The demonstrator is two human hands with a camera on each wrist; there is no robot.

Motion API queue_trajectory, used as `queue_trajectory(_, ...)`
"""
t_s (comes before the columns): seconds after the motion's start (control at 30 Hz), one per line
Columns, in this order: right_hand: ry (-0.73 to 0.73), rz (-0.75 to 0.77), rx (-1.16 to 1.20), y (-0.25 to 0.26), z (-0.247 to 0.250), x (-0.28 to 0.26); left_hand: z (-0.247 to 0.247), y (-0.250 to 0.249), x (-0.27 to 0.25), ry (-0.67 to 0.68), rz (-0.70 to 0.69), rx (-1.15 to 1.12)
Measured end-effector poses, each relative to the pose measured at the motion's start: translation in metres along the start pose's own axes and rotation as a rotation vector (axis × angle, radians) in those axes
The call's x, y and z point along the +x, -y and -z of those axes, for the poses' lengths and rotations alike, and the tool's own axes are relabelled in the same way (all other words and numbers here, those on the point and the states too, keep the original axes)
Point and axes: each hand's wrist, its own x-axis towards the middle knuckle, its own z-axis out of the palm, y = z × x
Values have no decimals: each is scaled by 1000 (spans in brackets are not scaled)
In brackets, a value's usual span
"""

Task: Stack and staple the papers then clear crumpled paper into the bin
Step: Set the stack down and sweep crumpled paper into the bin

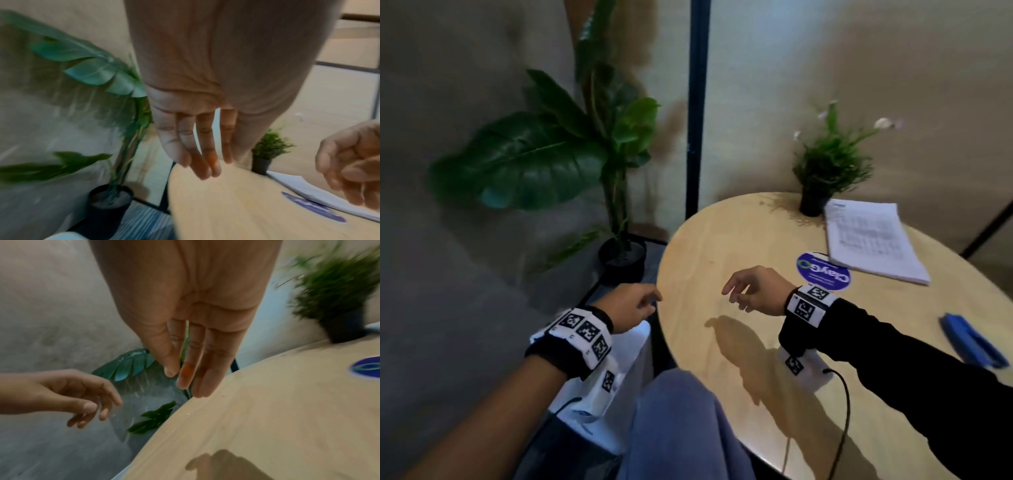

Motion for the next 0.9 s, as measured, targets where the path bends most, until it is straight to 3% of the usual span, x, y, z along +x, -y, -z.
queue_trajectory(0.27,-222,-249,-24,-99,49,-112,1,-118,22,64,-221,238)
queue_trajectory(0.5,-423,-588,-124,-188,81,-208,-55,-196,67,131,-325,274)
queue_trajectory(0.63,-492,-765,-165,-237,96,-240,-103,-196,100,154,-211,294)
queue_trajectory(0.77,-455,-963,-297,-275,97,-253,-137,-196,109,187,-69,381)
queue_trajectory(0.9,-386,-1028,-311,-296,94,-251,-166,-180,109,108,167,415)
